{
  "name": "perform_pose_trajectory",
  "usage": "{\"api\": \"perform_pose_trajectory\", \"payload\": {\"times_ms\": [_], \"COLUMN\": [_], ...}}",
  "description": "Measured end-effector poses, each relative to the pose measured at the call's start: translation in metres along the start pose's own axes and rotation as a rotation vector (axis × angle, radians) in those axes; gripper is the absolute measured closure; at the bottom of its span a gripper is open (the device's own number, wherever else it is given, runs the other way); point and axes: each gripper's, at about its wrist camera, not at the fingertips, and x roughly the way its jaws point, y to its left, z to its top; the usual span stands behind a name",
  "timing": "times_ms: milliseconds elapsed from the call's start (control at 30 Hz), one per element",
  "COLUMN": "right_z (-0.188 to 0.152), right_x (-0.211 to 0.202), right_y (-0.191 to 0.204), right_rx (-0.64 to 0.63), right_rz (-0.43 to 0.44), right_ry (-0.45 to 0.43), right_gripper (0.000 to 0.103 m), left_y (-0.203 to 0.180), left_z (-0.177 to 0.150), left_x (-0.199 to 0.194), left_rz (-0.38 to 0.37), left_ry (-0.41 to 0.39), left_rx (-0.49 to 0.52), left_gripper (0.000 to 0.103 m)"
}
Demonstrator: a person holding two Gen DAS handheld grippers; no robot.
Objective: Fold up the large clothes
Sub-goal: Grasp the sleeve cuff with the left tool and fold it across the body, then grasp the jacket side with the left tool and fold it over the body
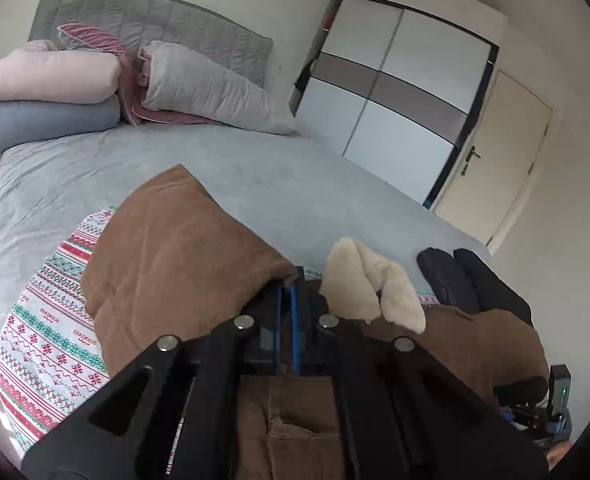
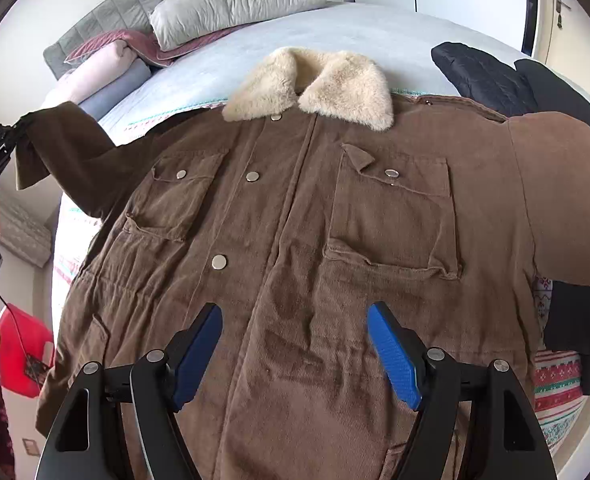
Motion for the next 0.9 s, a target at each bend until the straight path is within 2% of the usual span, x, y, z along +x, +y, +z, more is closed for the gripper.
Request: {"api": "perform_pose_trajectory", "payload": {"times_ms": [33,100,167,233,300,333,367,400,500,600,767,900], "right_z": [0.000,0.000,-0.002,-0.005,-0.007,-0.008,-0.008,-0.008,0.001,0.022,0.069,0.090], "right_x": [0.000,0.002,0.003,0.004,0.006,0.006,0.007,0.008,0.013,0.024,0.063,0.114], "right_y": [0.000,-0.002,-0.003,-0.005,-0.008,-0.010,-0.011,-0.012,-0.010,0.008,0.083,0.142], "right_rx": [0.007,0.022,0.031,0.042,0.047,0.047,0.046,0.046,0.050,0.040,-0.051,-0.134], "right_rz": [0.002,0.007,0.011,0.013,0.015,0.012,0.009,0.005,-0.007,0.003,0.024,0.019], "right_ry": [0.000,-0.001,0.003,0.007,0.017,0.021,0.025,0.028,0.031,0.030,0.033,0.049], "right_gripper": [0.027,0.027,0.027,0.027,0.027,0.027,0.027,0.027,0.027,0.027,0.027,0.027], "left_y": [-0.019,-0.057,-0.080,-0.085,-0.069,-0.058,-0.048,-0.038,-0.006,0.017,0.025,0.017], "left_z": [-0.007,-0.031,-0.059,-0.074,-0.075,-0.074,-0.073,-0.070,-0.064,-0.062,-0.053,-0.045], "left_x": [0.008,0.028,0.038,0.039,0.035,0.030,0.021,0.017,0.007,0.007,0.032,0.054], "left_rz": [-0.074,-0.232,-0.294,-0.287,-0.318,-0.327,-0.315,-0.288,-0.169,-0.043,0.112,0.133], "left_ry": [0.061,0.245,0.365,0.407,0.433,0.438,0.432,0.425,0.422,0.429,0.472,0.488], "left_rx": [0.086,0.264,0.389,0.433,0.382,0.341,0.310,0.291,0.255,0.236,0.209,0.162], "left_gripper": [0.098,0.096,0.093,0.088,0.065,0.060,0.053,0.052,0.052,0.052,0.054,0.062]}}
